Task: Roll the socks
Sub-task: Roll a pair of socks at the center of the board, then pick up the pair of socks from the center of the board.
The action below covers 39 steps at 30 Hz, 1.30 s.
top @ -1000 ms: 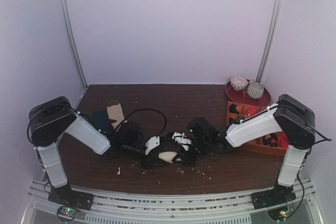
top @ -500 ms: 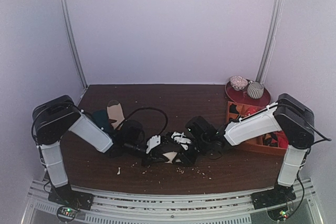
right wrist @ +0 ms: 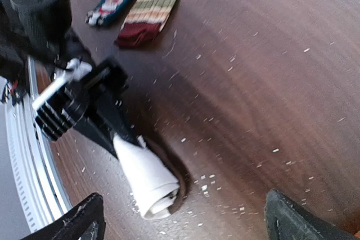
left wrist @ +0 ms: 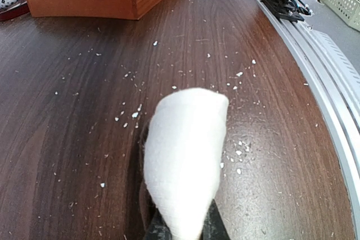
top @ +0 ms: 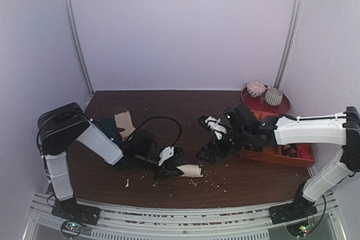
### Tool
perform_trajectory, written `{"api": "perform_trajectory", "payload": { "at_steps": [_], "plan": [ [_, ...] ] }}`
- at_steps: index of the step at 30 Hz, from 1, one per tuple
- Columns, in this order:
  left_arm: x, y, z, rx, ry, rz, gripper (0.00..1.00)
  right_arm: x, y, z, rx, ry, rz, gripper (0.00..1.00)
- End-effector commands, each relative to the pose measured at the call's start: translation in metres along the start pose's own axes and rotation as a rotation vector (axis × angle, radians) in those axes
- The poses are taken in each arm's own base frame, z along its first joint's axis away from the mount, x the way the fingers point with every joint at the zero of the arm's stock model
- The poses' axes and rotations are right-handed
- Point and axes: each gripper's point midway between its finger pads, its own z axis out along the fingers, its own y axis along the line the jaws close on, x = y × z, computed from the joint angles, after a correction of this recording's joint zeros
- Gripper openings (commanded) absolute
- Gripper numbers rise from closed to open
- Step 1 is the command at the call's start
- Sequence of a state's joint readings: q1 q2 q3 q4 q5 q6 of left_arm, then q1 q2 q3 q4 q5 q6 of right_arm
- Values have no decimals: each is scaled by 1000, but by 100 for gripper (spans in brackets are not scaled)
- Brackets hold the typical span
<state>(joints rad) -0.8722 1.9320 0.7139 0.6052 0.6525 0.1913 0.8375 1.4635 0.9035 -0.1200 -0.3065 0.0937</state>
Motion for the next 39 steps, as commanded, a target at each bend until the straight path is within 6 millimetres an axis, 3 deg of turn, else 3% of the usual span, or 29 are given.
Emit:
{"api": "perform_trajectory", "payload": {
  "at_steps": [1,5,8,13,16,18,19,20,22,24,25,26,29,30,35,39],
  "plan": [
    [51,-19,5,56,151,-121,0,12,-10,-3,-82,14,106,100],
    [54,-19,5,59,160,-123,0,3,-16,-4,-82,22,157,100],
    [52,-18,5,55,158,-119,0,-9,-43,-23,125,9,120,100],
    [50,-18,5,56,155,-114,0,-43,-108,-102,632,-198,53,100],
    [52,-18,6,58,158,-119,0,-58,-127,-150,780,-441,113,100],
    [53,-18,6,60,161,-124,0,-50,-142,-181,888,-592,289,100],
    [53,-18,7,59,160,-123,0,-49,-142,-187,896,-621,274,96],
    [54,-18,7,58,161,-123,0,-53,-134,-184,838,-628,213,85],
    [54,-17,7,56,164,-123,0,-55,-125,-172,757,-602,224,75],
    [55,-17,7,57,167,-124,0,-49,-124,-148,716,-461,247,61],
    [56,-17,7,58,171,-127,0,-46,-121,-137,682,-391,257,59],
    [56,-17,7,58,173,-127,0,-44,-115,-127,638,-348,259,61],
    [57,-18,7,57,176,-128,0,-39,-87,-96,424,-332,247,86],
    [56,-17,7,56,174,-126,0,-34,-79,-85,361,-319,257,88],
    [56,-16,8,56,176,-122,0,4,-38,-16,127,-125,280,81],
    [58,-16,10,60,180,-127,0,14,8,27,-7,-44,185,83]
  ]
}}
